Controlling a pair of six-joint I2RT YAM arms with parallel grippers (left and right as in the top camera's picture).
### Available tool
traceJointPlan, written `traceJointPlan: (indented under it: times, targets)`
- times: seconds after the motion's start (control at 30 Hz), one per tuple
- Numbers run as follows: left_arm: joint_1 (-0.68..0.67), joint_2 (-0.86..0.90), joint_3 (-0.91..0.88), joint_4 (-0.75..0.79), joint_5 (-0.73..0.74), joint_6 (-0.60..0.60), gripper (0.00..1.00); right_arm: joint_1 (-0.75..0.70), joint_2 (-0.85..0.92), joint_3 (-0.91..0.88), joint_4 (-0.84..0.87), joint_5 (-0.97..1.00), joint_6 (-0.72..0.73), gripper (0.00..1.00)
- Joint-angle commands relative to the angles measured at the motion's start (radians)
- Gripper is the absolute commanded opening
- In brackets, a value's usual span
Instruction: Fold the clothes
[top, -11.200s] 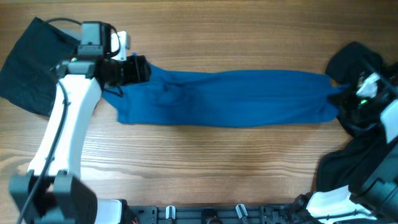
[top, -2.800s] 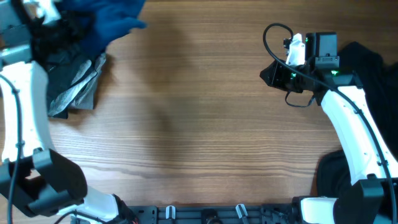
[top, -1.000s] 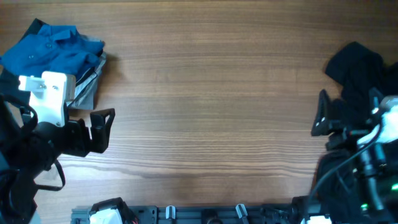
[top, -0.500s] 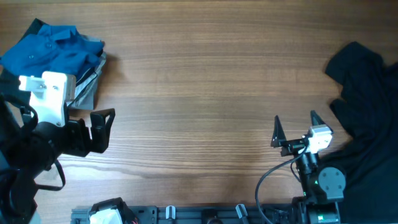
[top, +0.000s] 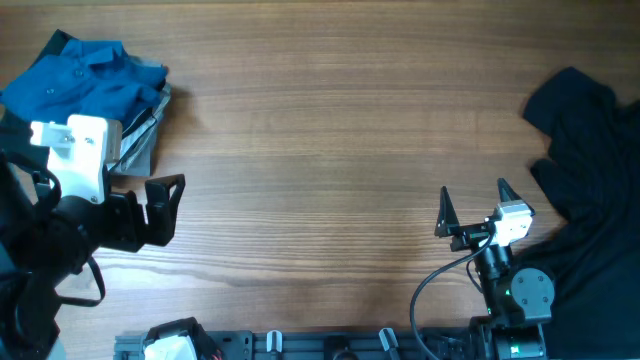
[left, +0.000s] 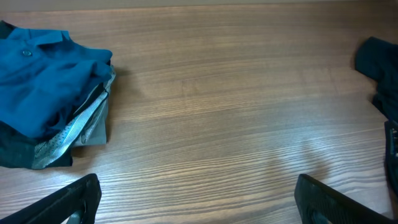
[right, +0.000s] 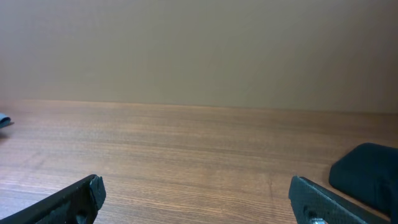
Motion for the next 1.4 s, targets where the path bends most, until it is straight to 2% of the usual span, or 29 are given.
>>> traceJointPlan:
  times: [0.0,0.1,0.2,0.23,0.33,0.43,0.53,0.7,0.77,0.83,0.87,0.97,1.03,1.37]
  targets:
    - [-0.005,-0.008,0.002,0.003,0.002,0.013,1.0,0.002,-0.012,-0.001,0.005,-0.019,0.014,1.0]
    - [-0.008,-0.038,-0.007,0.034,-0.034,0.027,1.0,0.002,-0.012,-0.001,0.005,-0.019,0.014,1.0]
    - [-0.07,-0.112,-0.149,0.25,-0.001,0.024,1.0,0.002,-0.012,-0.001,0.005,-0.019,0.014,1.0]
    - [-0.098,-0.158,-0.254,0.385,0.018,0.023,1.0,0.002,-0.012,-0.001,0.005,-0.019,0.014,1.0]
    - [-0.113,-0.274,-0.512,0.621,0.091,0.02,1.0,0.002,-0.012,-0.001,0.005,-0.019,0.014,1.0]
    - [-0.114,-0.475,-0.885,0.895,0.145,0.019,1.0,0.002,-0.012,-0.001,0.005,-0.019,0.014,1.0]
    - [-0.114,-0.655,-1.105,1.048,0.145,0.02,1.0,0.002,-0.012,-0.001,0.005,-0.019,0.014,1.0]
    - [-0.113,-0.986,-1.381,1.186,0.145,0.019,1.0,0.002,-0.012,-0.001,0.005,-0.019,0.014,1.0]
    - [-0.113,-1.056,-1.505,1.323,0.145,-0.038,1.0,0.002,-0.012,-0.001,0.005,-0.019,0.014,1.0]
    - [-0.113,-1.053,-1.635,1.503,0.161,-0.068,1.0,0.002,-0.012,-0.001,0.005,-0.019,0.014,1.0]
    - [-0.113,-1.053,-1.668,1.544,0.164,-0.073,1.0,0.002,-0.012,-0.001,0.005,-0.019,0.014,1.0]
    - [-0.113,-1.053,-1.776,1.608,0.164,-0.113,1.0,0.002,-0.012,-0.001,0.005,-0.019,0.014,1.0]
    - [-0.114,-1.053,-1.774,1.499,0.164,-0.112,1.0,0.002,-0.012,-0.001,0.005,-0.019,0.014,1.0]
    - [-0.114,-1.052,-1.774,1.5,0.164,-0.112,1.0,0.002,-0.012,-0.001,0.005,-0.019,0.014,1.0]
